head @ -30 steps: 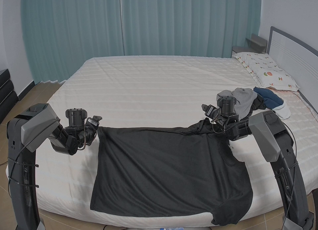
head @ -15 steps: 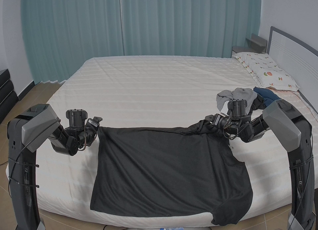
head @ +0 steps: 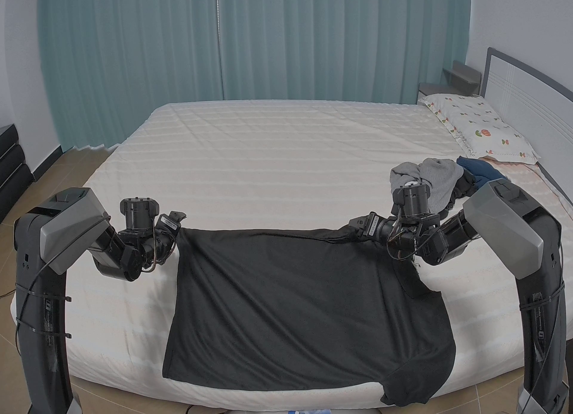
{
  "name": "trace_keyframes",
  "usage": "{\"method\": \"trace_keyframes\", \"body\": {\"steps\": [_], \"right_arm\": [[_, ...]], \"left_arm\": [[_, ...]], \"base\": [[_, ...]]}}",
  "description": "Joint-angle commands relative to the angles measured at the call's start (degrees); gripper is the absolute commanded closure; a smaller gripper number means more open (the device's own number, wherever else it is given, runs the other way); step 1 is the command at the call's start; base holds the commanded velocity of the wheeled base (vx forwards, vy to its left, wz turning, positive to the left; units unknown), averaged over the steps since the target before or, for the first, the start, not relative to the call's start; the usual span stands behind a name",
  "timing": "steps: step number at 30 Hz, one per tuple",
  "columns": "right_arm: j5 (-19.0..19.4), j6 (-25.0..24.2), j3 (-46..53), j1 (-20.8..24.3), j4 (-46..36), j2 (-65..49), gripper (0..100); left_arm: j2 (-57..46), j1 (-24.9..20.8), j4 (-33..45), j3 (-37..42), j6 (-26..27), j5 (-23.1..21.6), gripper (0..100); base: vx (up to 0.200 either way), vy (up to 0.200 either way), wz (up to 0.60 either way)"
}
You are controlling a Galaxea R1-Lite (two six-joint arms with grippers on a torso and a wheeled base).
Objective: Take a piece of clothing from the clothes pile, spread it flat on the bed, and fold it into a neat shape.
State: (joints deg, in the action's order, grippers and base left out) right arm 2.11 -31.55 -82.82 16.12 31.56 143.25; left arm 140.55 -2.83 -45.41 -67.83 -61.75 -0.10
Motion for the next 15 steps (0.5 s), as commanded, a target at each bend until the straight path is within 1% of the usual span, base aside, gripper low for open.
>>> {"method": "trace_keyframes", "body": {"steps": [1, 4, 11, 12, 15], "right_arm": [[0.00, -0.09, 0.21, 0.67, -0.01, 0.89, 0], [-0.35, 0.00, 0.03, 1.37, 0.08, 2.73, 0], [-1.32, -0.09, -2.78, 1.46, 0.87, 6.16, 0], [-3.16, 0.08, -5.51, 1.55, 1.05, 8.18, 0], [-5.10, 0.08, -9.99, 1.37, 0.87, 10.38, 0]], "left_arm": [[0.08, -0.07, -0.03, -0.02, -0.04, 0.01, 0], [0.08, -0.07, -0.03, -0.02, -0.04, 0.01, 0], [0.17, -0.07, -0.03, -0.11, -0.04, 0.01, 0], [0.26, -0.07, -0.03, -0.11, -0.04, 0.01, 0], [0.34, -0.07, -0.03, -0.11, 0.05, 0.01, 0]], "base": [[0.000, 0.000, 0.00], [0.000, 0.000, 0.00], [0.000, 0.000, 0.00], [0.000, 0.000, 0.00], [0.000, 0.000, 0.00]]}}
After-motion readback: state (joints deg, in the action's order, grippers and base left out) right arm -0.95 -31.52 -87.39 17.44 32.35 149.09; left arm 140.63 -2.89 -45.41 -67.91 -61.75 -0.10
